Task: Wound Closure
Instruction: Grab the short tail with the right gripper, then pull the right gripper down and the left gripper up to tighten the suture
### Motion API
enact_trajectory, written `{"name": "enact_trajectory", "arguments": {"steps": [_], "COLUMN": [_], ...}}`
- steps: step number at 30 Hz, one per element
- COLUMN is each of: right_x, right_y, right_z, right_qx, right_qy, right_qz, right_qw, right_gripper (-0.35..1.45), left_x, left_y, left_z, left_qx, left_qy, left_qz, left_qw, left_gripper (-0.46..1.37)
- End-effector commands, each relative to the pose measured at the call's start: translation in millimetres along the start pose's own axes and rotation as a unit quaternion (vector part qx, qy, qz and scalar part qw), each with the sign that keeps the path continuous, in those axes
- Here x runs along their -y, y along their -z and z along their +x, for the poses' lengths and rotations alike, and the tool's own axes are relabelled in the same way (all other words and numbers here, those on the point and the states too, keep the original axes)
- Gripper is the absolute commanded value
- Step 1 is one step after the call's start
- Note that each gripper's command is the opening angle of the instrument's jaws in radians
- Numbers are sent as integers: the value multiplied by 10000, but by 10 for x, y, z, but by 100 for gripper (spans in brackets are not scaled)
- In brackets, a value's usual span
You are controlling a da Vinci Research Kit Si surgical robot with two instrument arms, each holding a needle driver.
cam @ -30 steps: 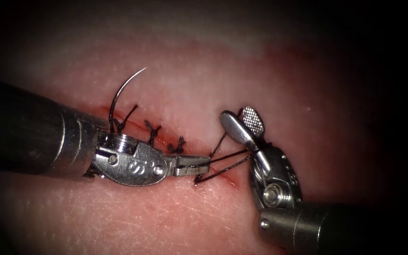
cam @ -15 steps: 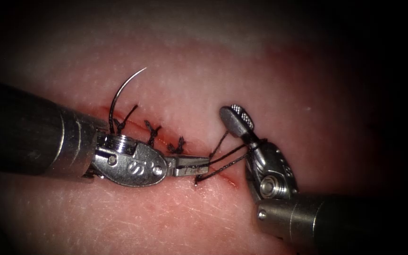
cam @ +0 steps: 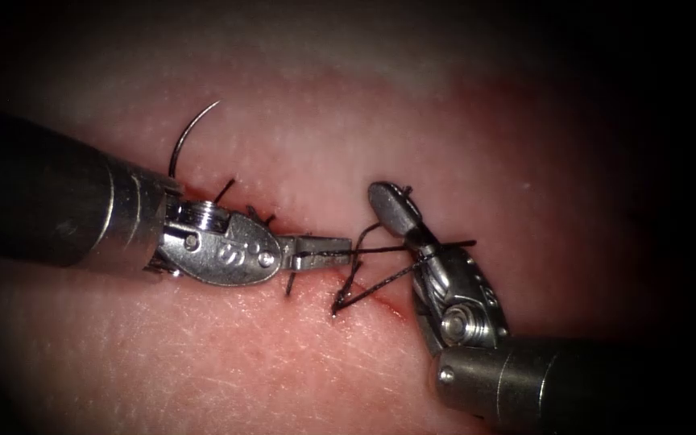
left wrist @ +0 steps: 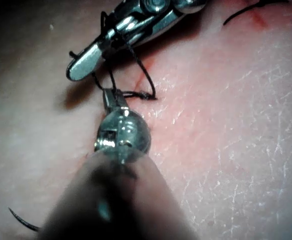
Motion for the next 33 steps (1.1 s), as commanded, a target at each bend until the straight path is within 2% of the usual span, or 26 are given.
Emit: {"name": "enact_trajectory", "arguments": {"steps": [1, 4, 12, 17, 25, 33], "right_x": [2, 5, 16, 20, 20, 17], "right_y": [1, 3, 11, 16, 30, 43], "right_z": [1, 1, -8, -16, -34, -48], "right_qx": [9, 28, 158, 204, 323, 429], "right_qy": [56, 107, 231, 257, 336, 392], "right_qz": [19, 51, 206, 304, 377, 392], "right_qw": [10000, 9999, 9994, 9990, 9982, 9975], "right_gripper": [-35, -35, -35, -35, -35, -35], "left_x": [5, 13, 54, 73, 123, 145], "left_y": [-2, -6, -27, -36, -64, -87], "left_z": [-4, -11, -28, -26, -13, -11], "left_qx": [13, 27, 129, 135, 85, 70], "left_qy": [47, 116, 314, 372, 542, 633], "left_qz": [-61, -70, -103, -134, -147, -102], "left_qw": [10000, 9999, 9994, 9991, 9984, 9979], "left_gripper": [-35, -35, -35, -35, -35, -35]}}
